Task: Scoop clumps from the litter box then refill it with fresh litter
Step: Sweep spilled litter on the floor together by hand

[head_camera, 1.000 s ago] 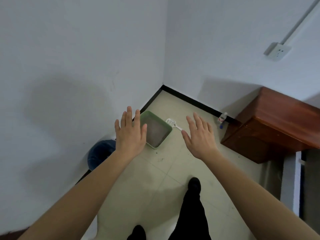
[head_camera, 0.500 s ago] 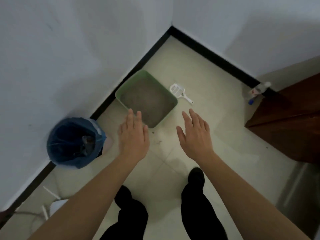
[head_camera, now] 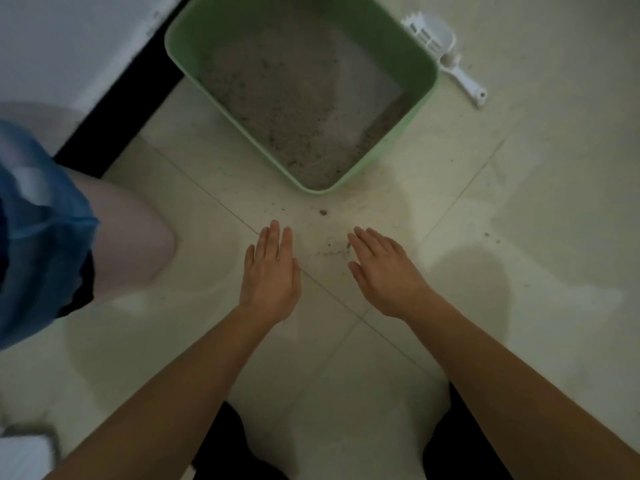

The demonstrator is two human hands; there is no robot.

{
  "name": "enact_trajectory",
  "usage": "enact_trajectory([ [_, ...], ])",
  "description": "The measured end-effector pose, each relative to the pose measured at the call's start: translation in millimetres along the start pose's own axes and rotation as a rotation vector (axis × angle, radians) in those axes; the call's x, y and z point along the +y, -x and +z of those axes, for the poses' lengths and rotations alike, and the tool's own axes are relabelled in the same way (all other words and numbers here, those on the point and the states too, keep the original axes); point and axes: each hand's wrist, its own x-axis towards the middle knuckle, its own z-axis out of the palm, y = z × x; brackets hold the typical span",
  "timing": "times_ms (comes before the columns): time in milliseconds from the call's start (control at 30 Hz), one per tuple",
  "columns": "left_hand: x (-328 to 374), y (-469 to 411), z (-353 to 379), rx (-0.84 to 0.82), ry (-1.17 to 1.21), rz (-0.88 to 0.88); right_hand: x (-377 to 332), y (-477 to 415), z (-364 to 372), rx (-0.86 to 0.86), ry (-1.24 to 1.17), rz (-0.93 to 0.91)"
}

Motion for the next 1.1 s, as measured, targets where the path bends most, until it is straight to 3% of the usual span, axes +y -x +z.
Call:
enact_trajectory([
  [333, -60.5, -106.7, 41.5, 0.347, 0.118, -0.048, 6.7, -112.7, 58.2, 0.197, 0.14, -0.234],
  [433, -75.4, -123.5, 40.4, 0.403, 0.149, -0.089, 7.0, -112.0, 77.2, 0.196, 0.193, -0.255],
  [567, -69.1, -105.2, 45.8, 0.359, 0.29, -0.151, -7.3, -84.7, 76.5, 0.108, 0.164, -0.294],
  [667, -64.6, -94.9, 55.4, 0.399, 0.29, -0.093, -8.5, -68.5, 76.0, 0.04, 0.08, -0.434],
  [733, -69.2, -96.8, 60.6, 0.438, 0.281, -0.066, -2.4, -65.8, 83.8, 0.087, 0.082, -0.489],
  [833, -80.9, -105.1, 60.0, 0.465, 0.216, -0.037, 9.6, -71.7, 91.6, 0.198, 0.106, -0.431],
  [1100, -120.4, -158.4, 12.8, 0.378, 0.137, -0.175, 29.0, -73.4, 77.9, 0.216, 0.146, -0.218],
])
